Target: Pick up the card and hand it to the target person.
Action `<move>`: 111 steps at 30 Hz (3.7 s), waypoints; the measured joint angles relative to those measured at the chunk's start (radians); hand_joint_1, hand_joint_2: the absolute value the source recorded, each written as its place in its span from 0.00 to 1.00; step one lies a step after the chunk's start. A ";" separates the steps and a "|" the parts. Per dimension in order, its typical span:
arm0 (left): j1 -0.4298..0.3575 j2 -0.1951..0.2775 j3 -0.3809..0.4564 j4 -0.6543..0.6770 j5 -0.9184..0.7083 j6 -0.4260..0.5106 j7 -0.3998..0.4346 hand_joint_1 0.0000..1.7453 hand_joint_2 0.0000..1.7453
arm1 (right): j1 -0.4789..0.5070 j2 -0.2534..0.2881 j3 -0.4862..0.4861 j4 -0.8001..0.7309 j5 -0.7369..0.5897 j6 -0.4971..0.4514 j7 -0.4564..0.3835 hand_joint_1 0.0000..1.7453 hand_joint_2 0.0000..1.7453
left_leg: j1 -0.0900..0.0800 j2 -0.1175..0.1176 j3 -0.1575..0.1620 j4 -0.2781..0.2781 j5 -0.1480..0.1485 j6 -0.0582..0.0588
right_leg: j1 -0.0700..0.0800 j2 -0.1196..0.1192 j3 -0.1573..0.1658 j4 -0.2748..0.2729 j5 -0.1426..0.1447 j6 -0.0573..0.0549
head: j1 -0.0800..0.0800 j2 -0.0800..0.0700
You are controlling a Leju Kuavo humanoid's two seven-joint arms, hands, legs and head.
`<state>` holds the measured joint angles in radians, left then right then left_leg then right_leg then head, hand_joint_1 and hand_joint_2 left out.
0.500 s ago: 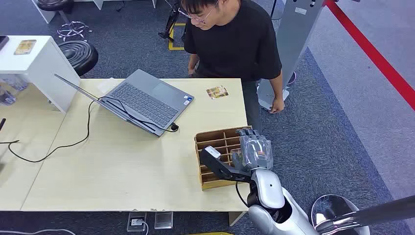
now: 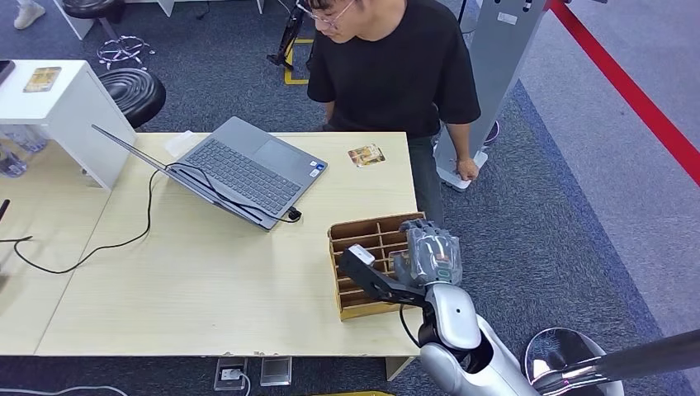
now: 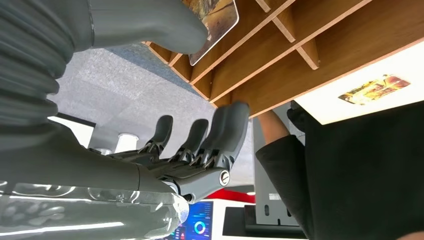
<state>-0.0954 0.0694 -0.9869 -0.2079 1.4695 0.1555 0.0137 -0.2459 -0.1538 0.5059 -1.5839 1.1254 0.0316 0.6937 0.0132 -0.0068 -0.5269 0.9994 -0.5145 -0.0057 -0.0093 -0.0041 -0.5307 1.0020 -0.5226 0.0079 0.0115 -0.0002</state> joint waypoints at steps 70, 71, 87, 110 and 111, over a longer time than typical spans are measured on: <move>0.000 0.000 0.000 0.000 -0.004 -0.012 0.001 0.00 0.00 | 0.018 0.019 -0.023 0.077 -0.035 -0.001 0.000 0.96 1.00 | 0.000 0.000 0.000 0.000 0.000 0.000 | 0.000 0.000 0.000 0.000 0.000 0.000 | 0.000 0.000; 0.000 0.000 0.000 0.000 -0.004 -0.012 0.001 0.00 0.00 | 0.018 0.019 -0.023 0.077 -0.035 -0.001 0.000 0.99 1.00 | 0.000 0.000 0.000 0.000 0.000 0.000 | 0.000 0.000 0.000 0.000 0.000 0.000 | 0.000 0.000; 0.000 0.000 0.000 0.000 0.007 -0.018 -0.019 0.00 0.00 | 0.012 0.013 -0.014 0.062 -0.056 -0.166 -0.073 1.00 1.00 | 0.000 0.000 0.000 0.000 0.000 0.000 | 0.000 0.000 0.000 0.000 0.000 0.000 | 0.000 0.000; 0.002 0.000 0.000 0.000 -0.009 -0.028 -0.038 0.00 0.00 | -0.150 -0.080 0.019 -0.232 -0.062 -0.320 -0.198 1.00 1.00 | 0.000 0.000 0.000 0.000 0.000 0.000 | 0.000 0.000 0.000 0.001 0.001 0.000 | 0.000 0.000; 0.001 0.000 0.000 0.000 -0.011 -0.029 -0.038 0.00 0.00 | -0.182 -0.076 0.028 -0.205 -0.084 -0.317 -0.210 1.00 1.00 | 0.000 0.000 -0.001 0.000 0.001 0.000 | 0.000 0.000 0.000 0.001 0.001 0.000 | 0.000 0.000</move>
<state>-0.0945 0.0694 -0.9873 -0.2079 1.4585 0.1264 -0.0240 -0.4283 -0.2294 0.5340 -1.7891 1.0418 -0.2858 0.4841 0.0132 -0.0068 -0.5274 0.9994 -0.5140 -0.0059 -0.0094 -0.0038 -0.5303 1.0031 -0.5217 0.0078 0.0116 -0.0003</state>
